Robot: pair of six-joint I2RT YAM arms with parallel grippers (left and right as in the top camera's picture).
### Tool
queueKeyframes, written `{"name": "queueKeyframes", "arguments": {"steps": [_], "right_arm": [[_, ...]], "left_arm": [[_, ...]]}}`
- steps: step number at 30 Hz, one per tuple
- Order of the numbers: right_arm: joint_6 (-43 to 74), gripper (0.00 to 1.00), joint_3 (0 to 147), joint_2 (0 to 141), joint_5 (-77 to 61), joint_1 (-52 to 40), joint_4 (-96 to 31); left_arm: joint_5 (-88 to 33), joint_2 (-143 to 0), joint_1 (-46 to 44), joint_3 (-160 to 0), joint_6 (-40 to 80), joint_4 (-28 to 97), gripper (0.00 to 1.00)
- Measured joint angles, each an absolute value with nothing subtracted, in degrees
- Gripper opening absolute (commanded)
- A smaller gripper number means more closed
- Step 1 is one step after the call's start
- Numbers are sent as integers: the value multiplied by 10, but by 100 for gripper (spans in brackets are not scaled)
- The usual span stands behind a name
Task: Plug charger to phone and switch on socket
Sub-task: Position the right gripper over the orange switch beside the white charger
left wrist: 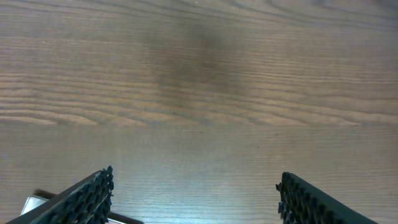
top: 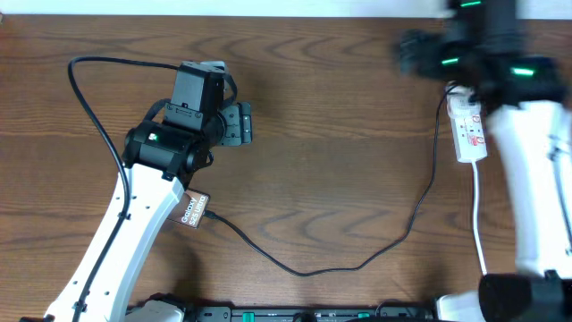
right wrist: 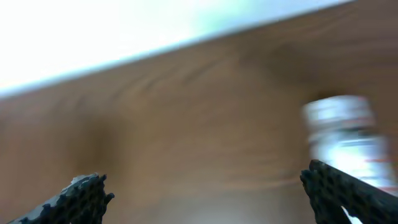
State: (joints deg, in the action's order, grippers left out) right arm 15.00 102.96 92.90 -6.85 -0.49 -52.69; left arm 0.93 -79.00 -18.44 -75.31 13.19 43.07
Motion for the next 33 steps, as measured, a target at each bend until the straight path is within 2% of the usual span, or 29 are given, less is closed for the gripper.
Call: {"name": "queueKeyframes", "arguments": {"steps": [5, 9, 13, 22, 33], "right_arm": [[122, 99, 1038, 928, -83, 139, -546], [72, 99, 1038, 971, -182, 239, -570], [8, 99, 1038, 1033, -268, 294, -600], [-143, 99, 1037, 1172, -337, 297, -592], [-175, 99, 1036, 1294, -348, 270, -579]], "left_arm": [[17, -790, -184, -753, 132, 430, 83], [17, -790, -184, -753, 132, 430, 84], [17, -790, -184, -753, 132, 430, 83], [17, -790, -184, -753, 132, 430, 83], [17, -790, -184, -753, 132, 430, 83]]}}
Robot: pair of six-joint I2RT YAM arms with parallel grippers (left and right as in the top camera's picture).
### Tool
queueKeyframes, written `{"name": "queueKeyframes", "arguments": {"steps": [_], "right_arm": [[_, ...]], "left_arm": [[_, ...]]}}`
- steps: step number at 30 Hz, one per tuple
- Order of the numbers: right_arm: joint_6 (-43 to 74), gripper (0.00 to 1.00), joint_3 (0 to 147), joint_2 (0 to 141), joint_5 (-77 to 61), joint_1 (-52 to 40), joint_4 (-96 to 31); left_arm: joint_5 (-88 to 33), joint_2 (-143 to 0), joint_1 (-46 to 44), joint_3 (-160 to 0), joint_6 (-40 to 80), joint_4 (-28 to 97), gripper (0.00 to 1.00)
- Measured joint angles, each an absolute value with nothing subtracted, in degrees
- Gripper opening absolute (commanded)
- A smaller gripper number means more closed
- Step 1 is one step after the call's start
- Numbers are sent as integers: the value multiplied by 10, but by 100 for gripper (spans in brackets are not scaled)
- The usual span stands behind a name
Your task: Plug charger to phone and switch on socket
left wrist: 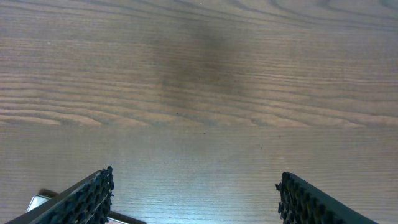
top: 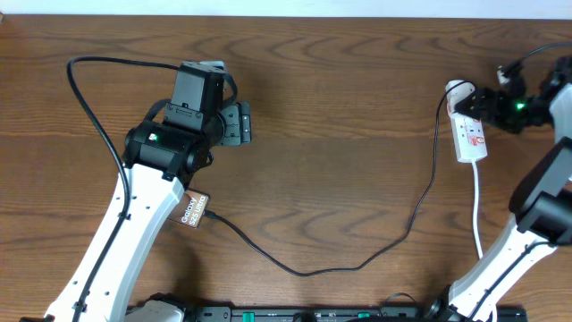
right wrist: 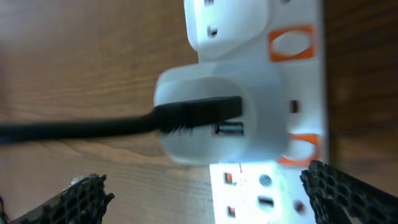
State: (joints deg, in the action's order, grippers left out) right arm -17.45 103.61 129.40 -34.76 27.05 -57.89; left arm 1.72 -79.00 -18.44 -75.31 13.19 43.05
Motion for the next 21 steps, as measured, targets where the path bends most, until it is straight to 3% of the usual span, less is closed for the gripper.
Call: {"name": "queueKeyframes", "arguments": {"steps": [21], "right_arm": [[-182, 99, 1039, 1297, -304, 252, -568]], "left_arm": [[17, -790, -184, -753, 132, 430, 83]]}}
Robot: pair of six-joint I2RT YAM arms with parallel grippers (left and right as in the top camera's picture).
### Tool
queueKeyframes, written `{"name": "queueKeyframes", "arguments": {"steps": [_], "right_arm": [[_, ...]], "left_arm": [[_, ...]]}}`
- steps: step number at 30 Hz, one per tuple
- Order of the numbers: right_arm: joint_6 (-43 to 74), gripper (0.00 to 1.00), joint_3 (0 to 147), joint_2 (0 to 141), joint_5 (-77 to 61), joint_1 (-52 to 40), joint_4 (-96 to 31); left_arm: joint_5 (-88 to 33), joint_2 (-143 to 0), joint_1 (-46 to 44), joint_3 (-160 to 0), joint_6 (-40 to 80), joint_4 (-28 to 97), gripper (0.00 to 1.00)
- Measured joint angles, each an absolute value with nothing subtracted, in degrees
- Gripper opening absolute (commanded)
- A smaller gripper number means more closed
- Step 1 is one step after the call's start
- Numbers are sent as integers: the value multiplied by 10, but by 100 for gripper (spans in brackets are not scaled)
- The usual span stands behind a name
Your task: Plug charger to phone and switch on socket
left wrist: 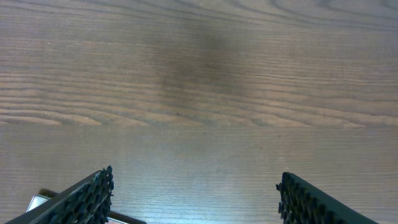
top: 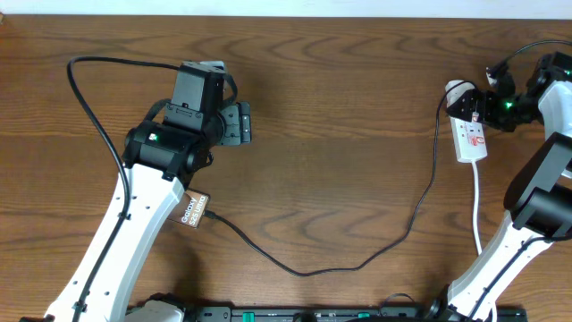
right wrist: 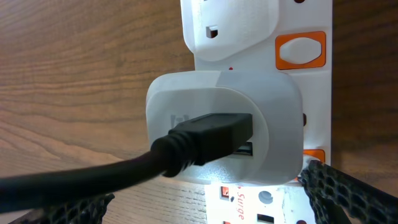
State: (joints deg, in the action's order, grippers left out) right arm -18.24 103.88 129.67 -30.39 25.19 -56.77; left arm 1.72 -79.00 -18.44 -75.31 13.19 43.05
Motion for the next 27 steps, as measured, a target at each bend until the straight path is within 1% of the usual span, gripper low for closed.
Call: {"name": "queueKeyframes", "arguments": {"steps": [16, 22, 27], "right_arm": [[-207, 99, 1039, 1296, -303, 238, -550], [-193, 99, 1040, 1296, -299, 237, -552], [-173, 97, 1043, 1296, -284, 231, -554]], "left_arm": [[17, -790, -184, -753, 132, 430, 83], [17, -790, -184, -753, 132, 430, 83], [17, -790, -184, -753, 132, 430, 83]]}}
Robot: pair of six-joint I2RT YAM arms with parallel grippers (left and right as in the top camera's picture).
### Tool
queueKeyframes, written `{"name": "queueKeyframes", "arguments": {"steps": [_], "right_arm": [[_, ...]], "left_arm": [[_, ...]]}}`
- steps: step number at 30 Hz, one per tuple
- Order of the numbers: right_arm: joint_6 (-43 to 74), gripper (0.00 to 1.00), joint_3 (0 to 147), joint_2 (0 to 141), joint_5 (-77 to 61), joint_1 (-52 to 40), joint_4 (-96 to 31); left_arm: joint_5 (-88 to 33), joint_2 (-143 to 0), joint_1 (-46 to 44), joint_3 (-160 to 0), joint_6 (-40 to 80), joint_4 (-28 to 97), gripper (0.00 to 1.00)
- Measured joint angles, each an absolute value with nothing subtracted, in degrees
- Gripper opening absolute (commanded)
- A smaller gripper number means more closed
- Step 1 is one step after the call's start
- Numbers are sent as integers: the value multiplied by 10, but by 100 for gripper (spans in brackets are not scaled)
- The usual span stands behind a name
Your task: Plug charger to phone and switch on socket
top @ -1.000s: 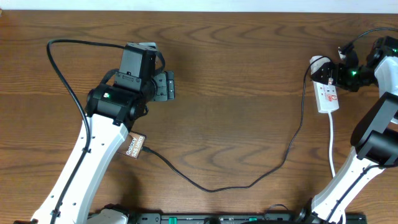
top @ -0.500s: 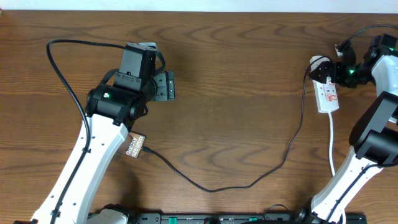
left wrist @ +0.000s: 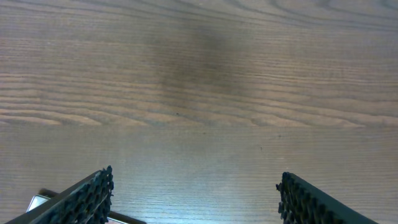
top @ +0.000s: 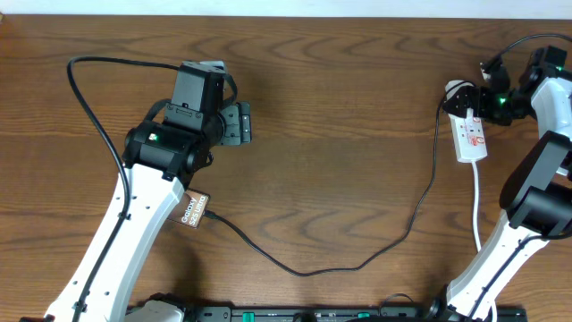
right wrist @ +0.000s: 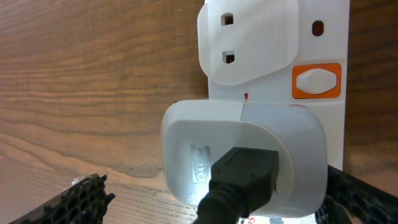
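Note:
The white power strip (top: 471,136) lies at the table's right edge. A white charger adapter (right wrist: 249,155) sits in it, with a black USB plug (right wrist: 245,171) in the adapter's face. Beside an empty socket is an orange switch (right wrist: 317,81). My right gripper (right wrist: 217,202) is open, low over the strip, its fingers either side of the adapter. The black charger cable (top: 357,265) runs across the table and under my left arm. My left gripper (left wrist: 193,199) is open over bare wood. A pale corner, perhaps the phone (left wrist: 36,203), shows at the bottom left of the left wrist view.
The strip's white lead (top: 478,219) runs toward the front edge past the right arm's base. A second black cable (top: 80,80) loops at the far left beside my left arm. The table's far edge (top: 268,14) meets a white wall.
My right gripper has shifted a little toward the strip's far end. The adapter sits lower in its view, and the empty socket and orange switch show more fully. My left arm is unmoved.
At first my right arm was over the strip's far end, its view blurred. Then its open gripper was low at the strip, facing the adapter. It came closer, and now looks at the adapter and switch. My left gripper stayed open over the wood throughout.

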State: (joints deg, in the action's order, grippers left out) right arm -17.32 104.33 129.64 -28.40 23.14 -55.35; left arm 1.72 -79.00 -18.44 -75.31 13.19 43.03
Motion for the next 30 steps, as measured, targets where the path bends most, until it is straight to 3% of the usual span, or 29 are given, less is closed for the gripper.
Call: {"name": "queueKeyframes", "arguments": {"steps": [17, 30], "right_arm": [[-119, 93, 1047, 1296, -218, 216, -541], [-100, 98, 1046, 1297, -197, 218, -545]], "left_arm": [[17, -790, -184, -753, 132, 430, 83], [17, -790, -184, -753, 132, 430, 83]]}}
